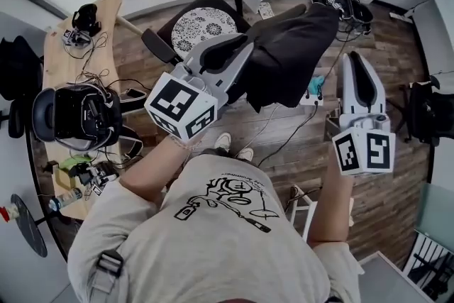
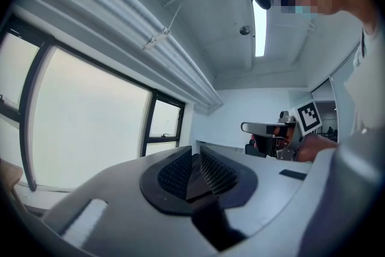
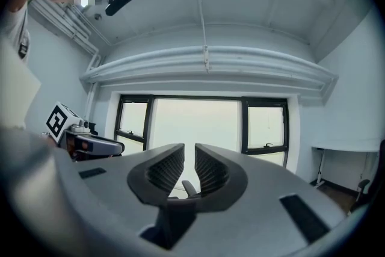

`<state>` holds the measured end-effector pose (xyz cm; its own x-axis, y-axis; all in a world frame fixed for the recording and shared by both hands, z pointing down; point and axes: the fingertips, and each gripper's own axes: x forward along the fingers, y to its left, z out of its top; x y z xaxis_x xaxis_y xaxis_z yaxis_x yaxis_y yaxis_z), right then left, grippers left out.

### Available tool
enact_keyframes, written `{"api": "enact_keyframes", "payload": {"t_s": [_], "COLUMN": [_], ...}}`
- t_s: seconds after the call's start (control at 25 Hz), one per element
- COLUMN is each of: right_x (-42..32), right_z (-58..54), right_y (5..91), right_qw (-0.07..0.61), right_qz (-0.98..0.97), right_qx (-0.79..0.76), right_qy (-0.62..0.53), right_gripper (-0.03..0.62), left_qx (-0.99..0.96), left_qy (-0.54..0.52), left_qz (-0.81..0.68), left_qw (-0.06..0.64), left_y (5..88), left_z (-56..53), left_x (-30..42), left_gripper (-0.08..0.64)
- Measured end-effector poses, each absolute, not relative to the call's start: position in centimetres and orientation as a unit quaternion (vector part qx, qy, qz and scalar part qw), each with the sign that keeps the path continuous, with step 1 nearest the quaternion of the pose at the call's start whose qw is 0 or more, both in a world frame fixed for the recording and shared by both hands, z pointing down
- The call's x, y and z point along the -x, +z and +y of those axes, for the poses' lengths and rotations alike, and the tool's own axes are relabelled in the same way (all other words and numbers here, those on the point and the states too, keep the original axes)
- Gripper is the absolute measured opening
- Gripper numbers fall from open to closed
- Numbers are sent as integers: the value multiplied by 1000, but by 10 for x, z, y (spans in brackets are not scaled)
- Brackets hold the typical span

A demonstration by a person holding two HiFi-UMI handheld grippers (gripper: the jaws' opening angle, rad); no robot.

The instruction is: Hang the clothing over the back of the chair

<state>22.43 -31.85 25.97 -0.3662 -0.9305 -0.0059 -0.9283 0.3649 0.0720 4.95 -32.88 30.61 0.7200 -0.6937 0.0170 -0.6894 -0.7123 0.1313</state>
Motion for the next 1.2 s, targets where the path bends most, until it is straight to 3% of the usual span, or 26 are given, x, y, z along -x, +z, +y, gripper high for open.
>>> {"api": "enact_keyframes", "payload": {"t_s": [1.2], "right_x": [-156], "right_z": [-222], "right_y": [304], "right_qw": [7], "right_qz": [-853], "right_qx": [-522], "right_qy": [16], "right_gripper": [25], "left_qx": [-933], "left_qy": [-5], "left_qz": [-346], "left_qw": [94], "left_y": [348], "left_z": [-244], "left_x": [-64], "left_gripper": [41]}}
